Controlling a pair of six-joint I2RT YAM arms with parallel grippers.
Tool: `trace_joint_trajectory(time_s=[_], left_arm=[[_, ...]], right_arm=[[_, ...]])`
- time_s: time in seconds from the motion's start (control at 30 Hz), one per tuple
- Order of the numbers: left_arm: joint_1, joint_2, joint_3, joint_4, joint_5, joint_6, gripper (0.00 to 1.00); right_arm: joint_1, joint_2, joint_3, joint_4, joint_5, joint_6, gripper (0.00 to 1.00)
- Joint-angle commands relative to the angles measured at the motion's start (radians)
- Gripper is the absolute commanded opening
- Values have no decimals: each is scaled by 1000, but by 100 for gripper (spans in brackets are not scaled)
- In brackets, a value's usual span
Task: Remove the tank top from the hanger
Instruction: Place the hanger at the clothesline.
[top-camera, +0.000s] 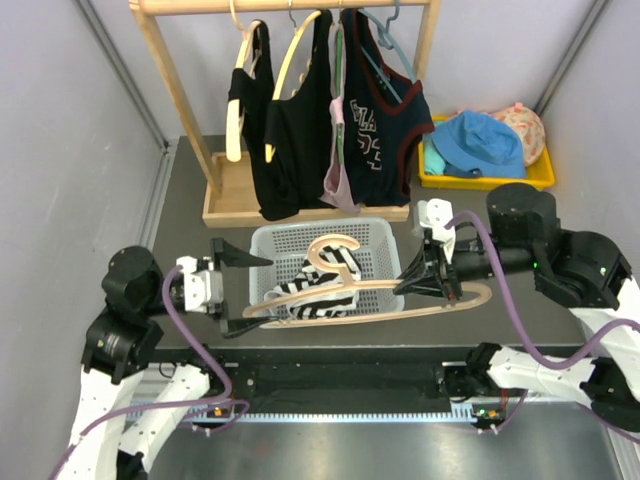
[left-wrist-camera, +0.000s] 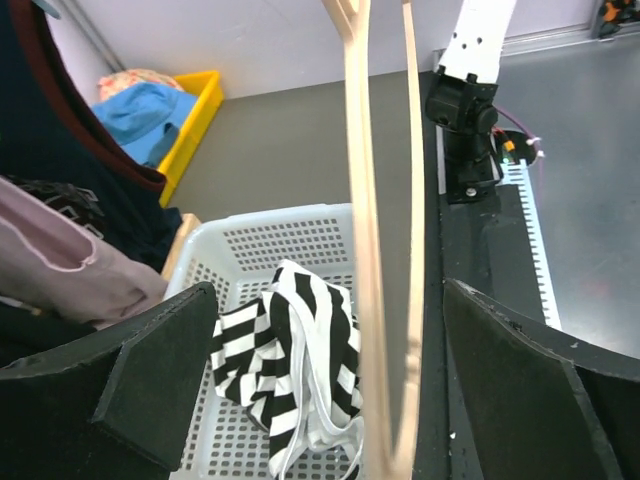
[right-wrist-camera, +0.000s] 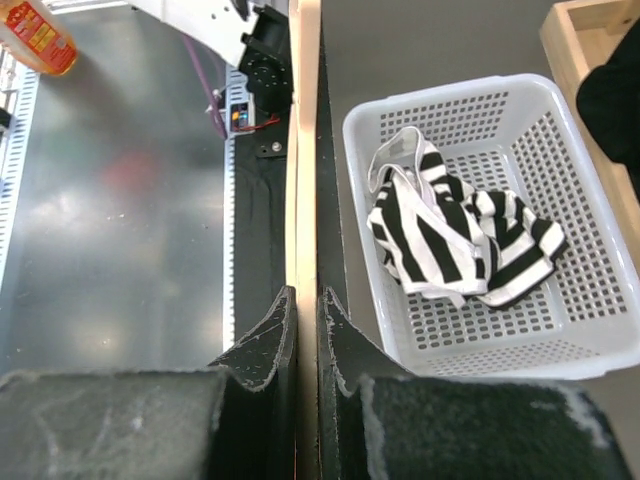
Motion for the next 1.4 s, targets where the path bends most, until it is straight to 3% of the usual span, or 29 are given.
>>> trace_joint_trajectory(time_s=[0.0, 0.37, 0.4, 0.47, 0.5, 0.63, 0.7, 0.73, 0.87, 0.97, 1.0, 1.07, 1.1, 1.2, 1.37], left_arm=[[-1, 74, 23, 79, 93, -11, 98], [1, 137, 61, -77, 191, 24, 81], [1, 138, 60, -77, 197, 21, 67], [-1, 144, 52, -74, 194, -1, 56], [-1, 146, 49, -74, 191, -2, 41], [-1, 144, 35, -17, 150, -65, 9], [-1, 144, 33, 10, 147, -104, 6], [-1, 143, 33, 10, 151, -104, 0], [-1, 128, 18, 15, 165, -90, 0], [1, 137, 24, 24, 128, -139, 0], [-1, 144, 29, 27, 75, -154, 0], [-1, 157, 59, 11, 30, -156, 0], [1, 157, 70, 6, -14, -142, 0], [1, 137, 124, 21, -100, -91, 0], [-1, 103, 263, 113, -258, -99, 0]], right_arm=[[-4, 27, 41, 72, -67, -36, 0], [-4, 42, 90, 88, -18, -63, 0], [-4, 41, 90, 95, -18, -60, 0], [-4, 44, 89, 112, -17, -56, 0], [-5, 44, 90, 117, -14, -54, 0], [-5, 47, 89, 135, -6, -53, 0], [-4, 54, 87, 135, -7, -50, 0], [-4, 56, 84, 137, -6, -51, 0], [-4, 54, 63, 172, 52, -42, 0], [-4, 21, 18, 266, 158, -19, 13], [-4, -4, 3, 298, 193, -11, 29], [-4, -37, -43, 397, 321, 4, 39], [-5, -54, -58, 428, 374, 7, 57], [-4, -133, -130, 554, 583, 3, 72], [-4, -263, -247, 703, 781, -20, 75]])
